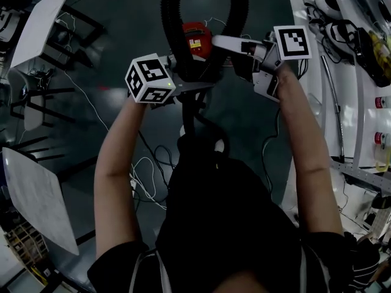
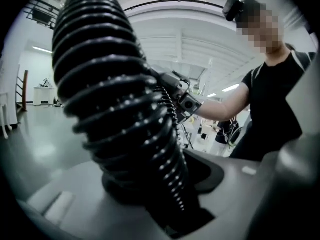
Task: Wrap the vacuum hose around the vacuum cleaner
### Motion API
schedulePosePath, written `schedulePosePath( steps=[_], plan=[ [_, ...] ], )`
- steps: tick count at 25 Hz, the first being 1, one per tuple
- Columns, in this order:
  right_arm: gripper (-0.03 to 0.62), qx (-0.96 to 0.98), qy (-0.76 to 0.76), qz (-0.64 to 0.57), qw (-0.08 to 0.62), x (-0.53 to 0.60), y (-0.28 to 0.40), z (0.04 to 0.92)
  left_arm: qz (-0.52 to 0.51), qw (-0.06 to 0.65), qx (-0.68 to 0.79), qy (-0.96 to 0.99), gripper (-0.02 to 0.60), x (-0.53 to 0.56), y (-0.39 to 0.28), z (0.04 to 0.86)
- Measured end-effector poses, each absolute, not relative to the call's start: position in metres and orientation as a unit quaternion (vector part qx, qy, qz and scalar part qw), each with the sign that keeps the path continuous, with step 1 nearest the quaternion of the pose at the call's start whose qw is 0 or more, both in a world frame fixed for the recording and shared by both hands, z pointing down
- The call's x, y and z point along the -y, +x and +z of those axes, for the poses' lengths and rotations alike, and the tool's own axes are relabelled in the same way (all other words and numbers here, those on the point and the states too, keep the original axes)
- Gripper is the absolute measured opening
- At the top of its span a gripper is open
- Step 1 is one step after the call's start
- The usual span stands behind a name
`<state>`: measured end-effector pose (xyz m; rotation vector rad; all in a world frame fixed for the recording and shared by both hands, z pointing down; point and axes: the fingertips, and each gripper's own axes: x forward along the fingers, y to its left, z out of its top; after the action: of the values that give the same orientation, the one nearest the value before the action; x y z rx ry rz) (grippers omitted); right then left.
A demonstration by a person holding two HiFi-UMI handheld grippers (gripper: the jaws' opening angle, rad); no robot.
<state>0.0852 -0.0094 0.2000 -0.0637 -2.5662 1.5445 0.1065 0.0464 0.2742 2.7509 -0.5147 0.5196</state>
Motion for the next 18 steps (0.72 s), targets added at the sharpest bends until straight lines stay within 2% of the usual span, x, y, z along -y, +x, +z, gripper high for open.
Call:
schedulePosePath(
  steps=[7, 18],
  plan=[
    [0.176, 0.857, 0.016, 0.503, 0.112, 0.019, 0.064, 0.218, 0.182, 0.207, 0.141, 0.951, 0.181, -0.044, 0.084, 0.288],
    [0.188, 0.880, 0.068, 0.458, 0.106, 0.049, 0.024, 0.246, 0.164, 0.245, 0.211, 0.932, 0.176, -0.022, 0.043, 0.307]
  ],
)
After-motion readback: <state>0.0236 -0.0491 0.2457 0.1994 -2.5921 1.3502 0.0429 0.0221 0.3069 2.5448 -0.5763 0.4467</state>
